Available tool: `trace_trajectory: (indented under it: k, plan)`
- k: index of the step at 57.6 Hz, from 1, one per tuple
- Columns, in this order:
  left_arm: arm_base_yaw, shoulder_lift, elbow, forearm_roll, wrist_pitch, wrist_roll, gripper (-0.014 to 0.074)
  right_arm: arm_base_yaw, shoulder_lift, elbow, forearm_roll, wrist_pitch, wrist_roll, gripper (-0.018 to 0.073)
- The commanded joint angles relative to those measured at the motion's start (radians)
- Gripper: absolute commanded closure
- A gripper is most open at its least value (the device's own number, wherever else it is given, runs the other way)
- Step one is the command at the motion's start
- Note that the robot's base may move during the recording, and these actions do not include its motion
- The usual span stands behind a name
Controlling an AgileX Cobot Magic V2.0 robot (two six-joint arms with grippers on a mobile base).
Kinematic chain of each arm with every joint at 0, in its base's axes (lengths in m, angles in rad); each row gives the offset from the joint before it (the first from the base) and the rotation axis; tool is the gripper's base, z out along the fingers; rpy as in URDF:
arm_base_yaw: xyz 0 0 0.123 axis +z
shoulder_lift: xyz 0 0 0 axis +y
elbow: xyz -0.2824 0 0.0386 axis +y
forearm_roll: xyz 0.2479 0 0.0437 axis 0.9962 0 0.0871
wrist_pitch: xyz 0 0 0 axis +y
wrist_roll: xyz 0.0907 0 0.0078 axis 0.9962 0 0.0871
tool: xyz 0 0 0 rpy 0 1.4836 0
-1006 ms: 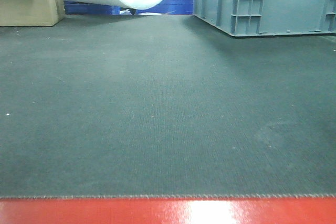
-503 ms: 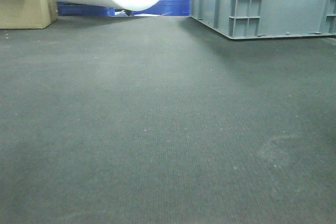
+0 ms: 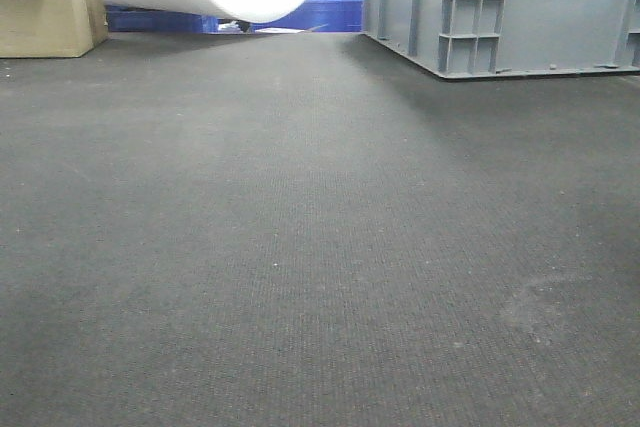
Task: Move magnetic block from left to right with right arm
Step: 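Turn and drive to the carpeted area near the grey crates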
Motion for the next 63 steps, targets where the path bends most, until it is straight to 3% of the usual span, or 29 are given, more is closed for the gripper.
trace_trajectory:
  k: [1, 48, 55, 63]
  plan:
    - [0.001, -0.007, 0.007, -0.007, -0.092, -0.004, 0.0713, -0.007, 0.011, -0.029, -0.01, -0.091, -0.009, 0.0265]
    - [0.001, -0.007, 0.007, -0.007, -0.092, -0.004, 0.0713, -0.007, 0.011, -0.028, -0.01, -0.091, -0.009, 0.0265]
    - [0.001, -0.007, 0.007, -0.007, -0.092, -0.004, 0.0713, -0.007, 0.02, -0.047, -0.01, -0.062, -0.009, 0.0265]
    - [0.001, -0.007, 0.007, -0.007, -0.092, -0.004, 0.0713, -0.007, 0.116, -0.137, -0.01, 0.062, -0.009, 0.0265]
